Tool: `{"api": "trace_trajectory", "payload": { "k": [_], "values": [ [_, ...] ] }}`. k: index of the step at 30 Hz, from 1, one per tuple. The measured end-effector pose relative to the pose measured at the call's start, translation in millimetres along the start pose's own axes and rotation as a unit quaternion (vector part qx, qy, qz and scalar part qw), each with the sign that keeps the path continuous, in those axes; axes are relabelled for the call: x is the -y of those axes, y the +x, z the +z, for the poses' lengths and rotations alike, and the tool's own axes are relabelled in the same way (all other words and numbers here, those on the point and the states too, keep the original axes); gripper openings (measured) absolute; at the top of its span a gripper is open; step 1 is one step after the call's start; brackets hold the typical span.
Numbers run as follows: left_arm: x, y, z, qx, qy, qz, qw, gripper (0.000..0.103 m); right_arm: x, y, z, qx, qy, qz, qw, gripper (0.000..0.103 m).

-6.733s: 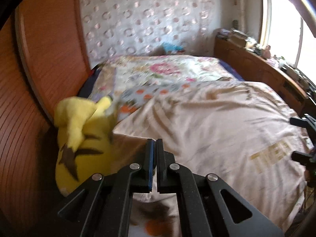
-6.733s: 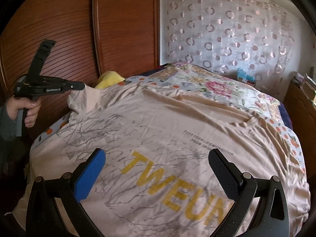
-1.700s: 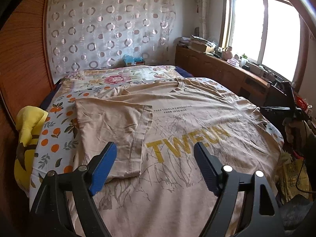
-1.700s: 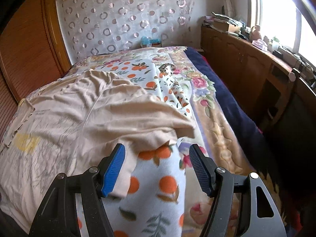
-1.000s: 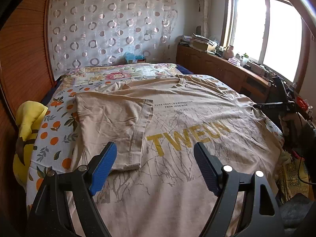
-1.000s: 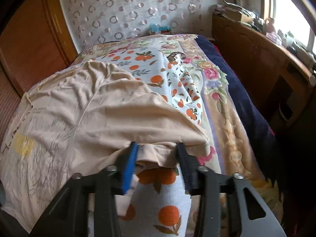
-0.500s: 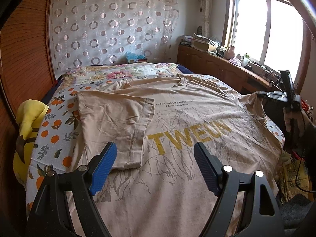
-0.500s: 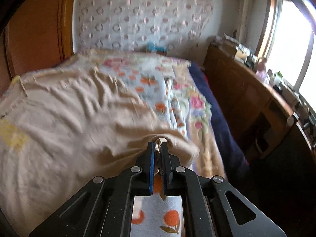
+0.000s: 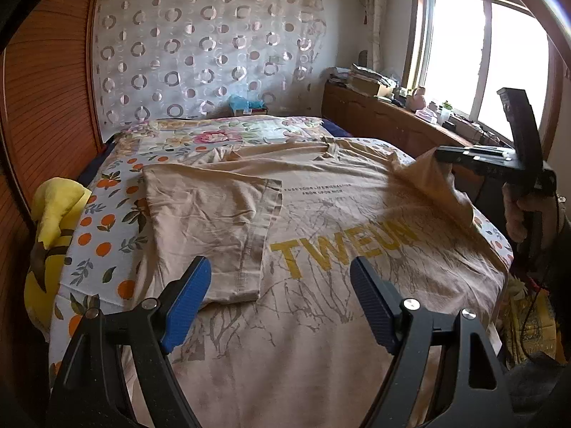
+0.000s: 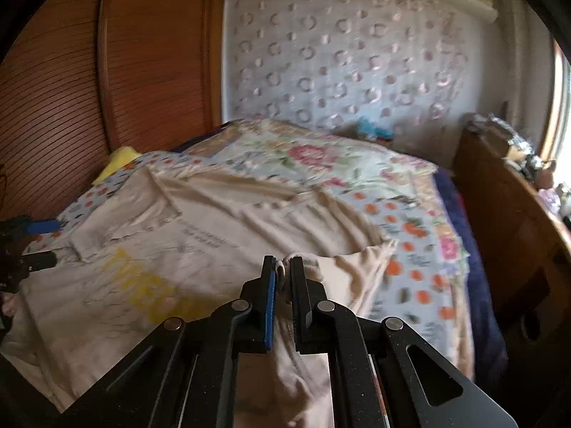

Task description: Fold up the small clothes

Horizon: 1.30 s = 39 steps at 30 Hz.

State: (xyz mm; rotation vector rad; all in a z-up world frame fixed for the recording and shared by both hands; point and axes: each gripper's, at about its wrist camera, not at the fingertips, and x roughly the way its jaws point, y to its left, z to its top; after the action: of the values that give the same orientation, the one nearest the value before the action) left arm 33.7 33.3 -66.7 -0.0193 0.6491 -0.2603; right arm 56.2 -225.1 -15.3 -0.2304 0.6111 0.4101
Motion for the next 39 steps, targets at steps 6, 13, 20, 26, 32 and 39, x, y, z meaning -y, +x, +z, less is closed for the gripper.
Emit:
{"api": "trace_trajectory", "payload": {
  "k": [6,13,20,26,32,39],
  "values": [
    [-1.4,-1.4,-0.9,0.0,-0.006,-0.003,1.0,0.081,28.5,1.1,-3.8,0.005,0.024,-0.017,1.0,0.039],
    [2.4,-1.1,-1.1,-0.003,-0.005,-0.007,1.0,0.081,37.4,22.7,-12.1,-0.035,0.052,-0.008,0.998,0.039],
    [3.4,-1.1,-1.3,-0.006,-0.005,-0.006,1.0,0.081,36.6,59.6,-19.2,-0.098,0.073,0.026,0.992,0.039],
    [3.6,-1.1,-1.6,-0.008,-0.004,-0.004,1.0,0.081,37.9,75.4,-6.1,-0.107,0.085,0.065,0.989,0.016],
    [1.7,-2.0,-2.6,-0.008,-0.004,-0.003,1.0,0.081,25.4,92.3,34.1,-0.084,0.059,0.084,0.991,0.007],
    [-3.8,-3.6,-4.9,-0.011,-0.011,-0.003,0.9999,0.081,-4.0,125.0,60.2,-0.092,0.035,0.079,0.992,0.019]
  ]
}}
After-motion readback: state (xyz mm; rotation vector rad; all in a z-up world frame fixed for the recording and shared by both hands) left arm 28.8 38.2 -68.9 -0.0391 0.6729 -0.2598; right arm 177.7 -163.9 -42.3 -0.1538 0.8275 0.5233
